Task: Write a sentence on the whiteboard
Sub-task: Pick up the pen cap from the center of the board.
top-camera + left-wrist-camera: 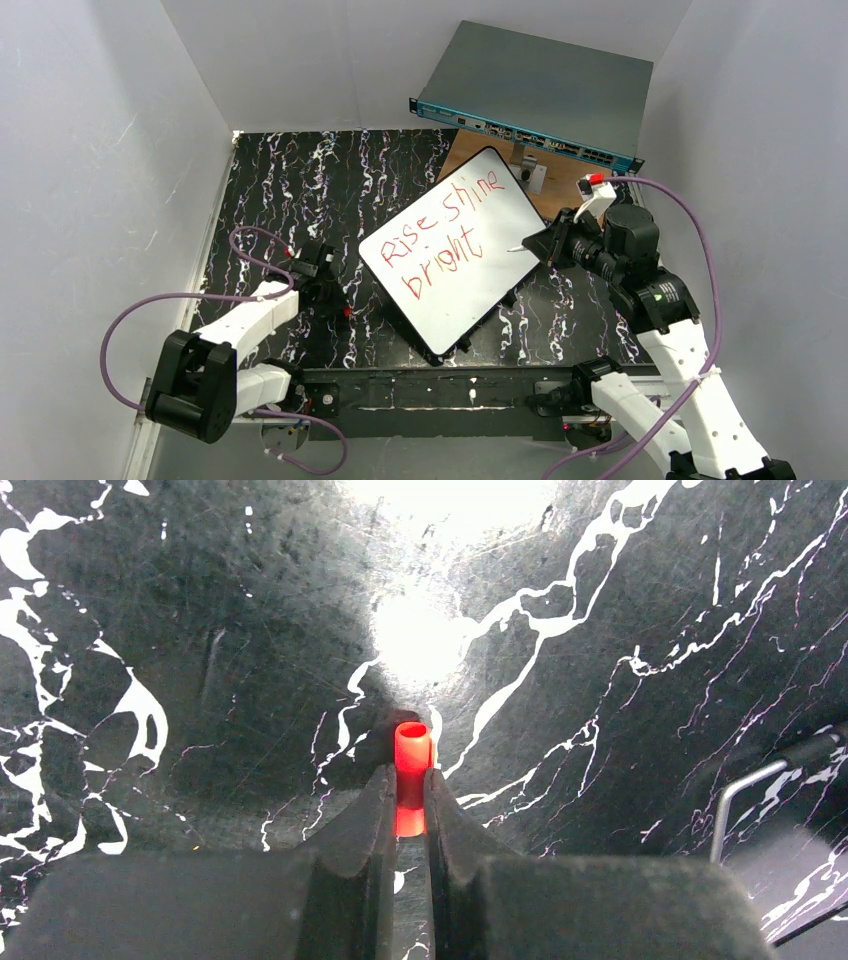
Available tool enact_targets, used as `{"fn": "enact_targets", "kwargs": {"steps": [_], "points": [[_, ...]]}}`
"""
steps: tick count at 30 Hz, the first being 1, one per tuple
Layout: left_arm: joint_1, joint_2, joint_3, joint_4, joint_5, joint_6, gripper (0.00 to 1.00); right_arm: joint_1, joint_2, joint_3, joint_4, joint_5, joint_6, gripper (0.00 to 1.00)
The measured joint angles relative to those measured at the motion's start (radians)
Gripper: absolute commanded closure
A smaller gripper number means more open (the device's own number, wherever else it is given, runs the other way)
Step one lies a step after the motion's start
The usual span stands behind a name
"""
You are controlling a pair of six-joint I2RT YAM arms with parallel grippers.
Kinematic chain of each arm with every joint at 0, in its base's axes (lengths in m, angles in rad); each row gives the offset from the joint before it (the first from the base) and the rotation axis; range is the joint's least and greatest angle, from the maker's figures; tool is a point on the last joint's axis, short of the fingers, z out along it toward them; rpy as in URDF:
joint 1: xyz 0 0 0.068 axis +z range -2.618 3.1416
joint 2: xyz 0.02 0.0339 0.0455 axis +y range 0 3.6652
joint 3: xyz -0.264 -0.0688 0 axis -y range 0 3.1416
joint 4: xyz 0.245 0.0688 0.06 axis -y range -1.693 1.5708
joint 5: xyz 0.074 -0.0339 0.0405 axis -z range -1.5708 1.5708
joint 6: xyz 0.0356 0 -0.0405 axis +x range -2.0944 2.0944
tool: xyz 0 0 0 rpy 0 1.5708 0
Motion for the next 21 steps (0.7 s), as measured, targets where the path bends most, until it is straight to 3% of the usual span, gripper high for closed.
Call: {"fn": "enact_targets", "kwargs": {"steps": [6,12,21], "points": [[0.000,0.006,0.024,-0.038,0.020,0.089,1.00,0.000,-0.021,0.000,0.000,0.003,0.000,0.99],[0.000,-0.016,0.156,-0.158,0.079,0.298,1.00,0.000,-0.035,0.000,0.000,0.006,-0.002,0.99],[0.000,-0.197,0.283,-0.290,0.265,0.513,1.00,0.000,-0.019,0.036,0.000,-0.042,0.003,0.99]]}}
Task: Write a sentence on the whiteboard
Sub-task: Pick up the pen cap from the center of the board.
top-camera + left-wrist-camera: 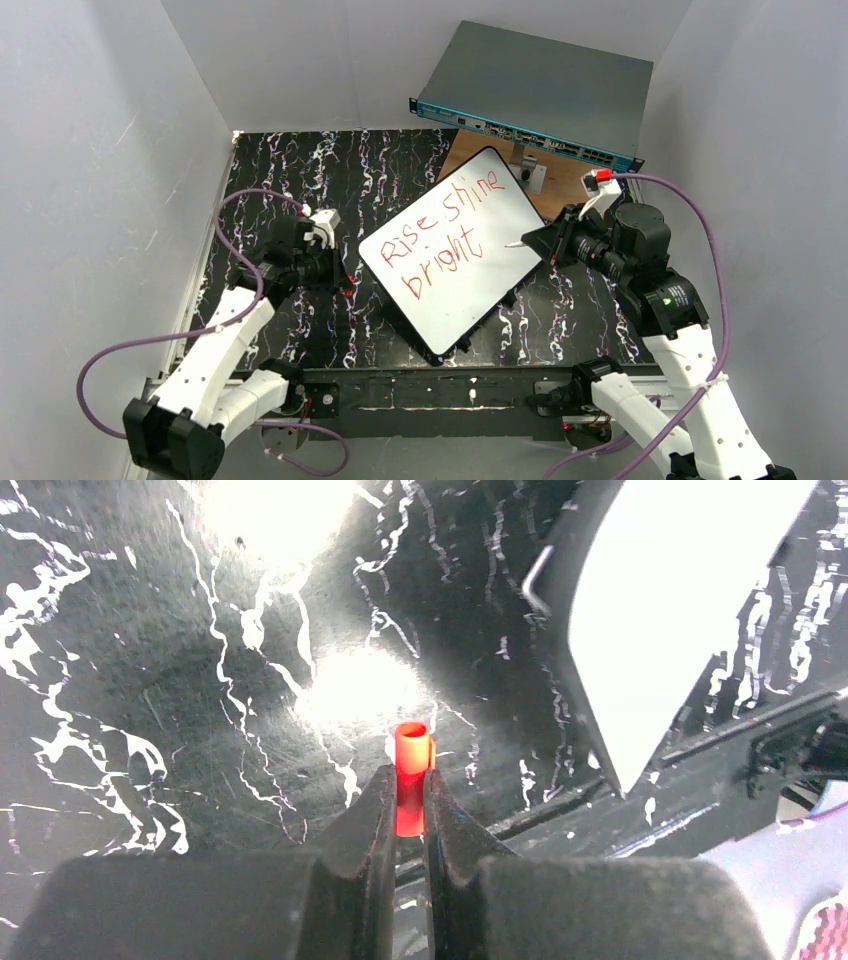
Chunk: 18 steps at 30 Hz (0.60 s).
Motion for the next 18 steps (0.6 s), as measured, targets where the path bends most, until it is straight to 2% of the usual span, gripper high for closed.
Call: {"fn": "enact_targets", "kwargs": {"steps": [4,11,18], "points": [[0.000,-0.047,0.109,-0.081,0.028,0.055,1.00,0.000,0.013,0.039,0.001,-0.028,0.006,0.99],[0.000,-0.011,0.315,-0.273,0.126,0.204,1.00,0.000,0.053,0.095,0.021,-0.129,0.029,0.99],[-0.002,-0.024,0.504,-0.402,0.365,0.352,1.00,0.000,0.088,0.102,0.119,-0.303,0.097,0.99]]}}
